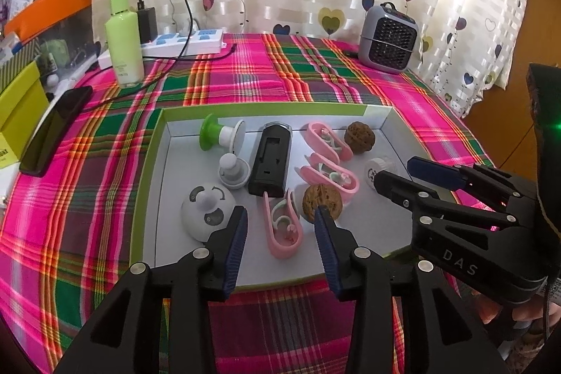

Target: Organize objects

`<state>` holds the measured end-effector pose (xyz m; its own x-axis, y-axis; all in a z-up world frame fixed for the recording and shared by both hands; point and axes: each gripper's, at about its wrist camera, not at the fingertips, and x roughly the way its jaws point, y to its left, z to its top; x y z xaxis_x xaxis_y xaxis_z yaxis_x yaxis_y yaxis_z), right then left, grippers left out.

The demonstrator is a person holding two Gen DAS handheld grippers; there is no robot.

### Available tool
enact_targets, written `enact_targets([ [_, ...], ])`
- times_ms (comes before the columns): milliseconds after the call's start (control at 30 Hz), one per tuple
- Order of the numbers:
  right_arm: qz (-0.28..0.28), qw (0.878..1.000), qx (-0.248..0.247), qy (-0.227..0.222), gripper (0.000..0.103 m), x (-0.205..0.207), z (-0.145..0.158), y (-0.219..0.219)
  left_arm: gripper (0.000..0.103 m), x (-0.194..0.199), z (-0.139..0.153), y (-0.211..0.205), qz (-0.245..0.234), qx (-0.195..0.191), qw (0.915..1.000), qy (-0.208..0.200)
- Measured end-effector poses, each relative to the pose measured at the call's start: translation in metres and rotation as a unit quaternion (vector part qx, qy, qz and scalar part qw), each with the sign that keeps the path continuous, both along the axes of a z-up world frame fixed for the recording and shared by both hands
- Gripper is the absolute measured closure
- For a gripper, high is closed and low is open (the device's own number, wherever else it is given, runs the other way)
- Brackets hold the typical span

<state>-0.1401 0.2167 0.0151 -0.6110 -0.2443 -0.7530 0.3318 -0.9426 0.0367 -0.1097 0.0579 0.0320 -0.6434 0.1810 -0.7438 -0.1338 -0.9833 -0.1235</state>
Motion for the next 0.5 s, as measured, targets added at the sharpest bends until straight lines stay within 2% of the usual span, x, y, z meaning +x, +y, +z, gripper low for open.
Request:
enact_targets([
  [500,-0.013,0.999,-0.01,0.029,0.06,0.038,0.02,0.001,0.064,0.031,0.012,-0.002,0.009,-0.007,0.9997,0.021],
])
